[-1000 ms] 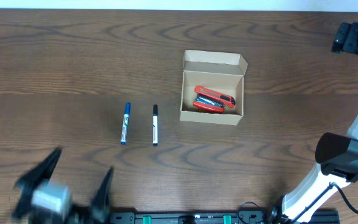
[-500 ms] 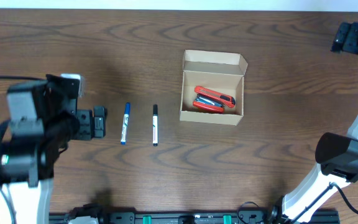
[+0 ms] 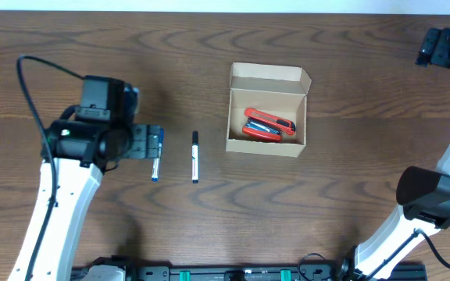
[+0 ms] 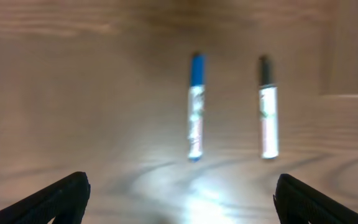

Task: Pack container
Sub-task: 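Move the left gripper over the blue-capped marker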

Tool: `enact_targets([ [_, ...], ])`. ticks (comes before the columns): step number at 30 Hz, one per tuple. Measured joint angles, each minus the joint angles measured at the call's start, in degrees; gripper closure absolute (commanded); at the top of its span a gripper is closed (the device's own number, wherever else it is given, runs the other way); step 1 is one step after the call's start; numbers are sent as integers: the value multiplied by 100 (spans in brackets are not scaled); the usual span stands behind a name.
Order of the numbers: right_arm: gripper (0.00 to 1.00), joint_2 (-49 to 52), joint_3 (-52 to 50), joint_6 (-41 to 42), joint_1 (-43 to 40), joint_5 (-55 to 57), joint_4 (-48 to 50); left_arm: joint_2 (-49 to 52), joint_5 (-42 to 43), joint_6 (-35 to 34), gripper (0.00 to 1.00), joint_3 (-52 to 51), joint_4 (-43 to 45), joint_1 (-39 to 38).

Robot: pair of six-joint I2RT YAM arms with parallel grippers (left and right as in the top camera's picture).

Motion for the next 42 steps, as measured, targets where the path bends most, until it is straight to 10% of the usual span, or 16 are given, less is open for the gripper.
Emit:
enact_targets([
  [42, 1, 0, 0, 0, -2, 0, 0, 2623, -511, -787, 5, 0, 723, -721],
])
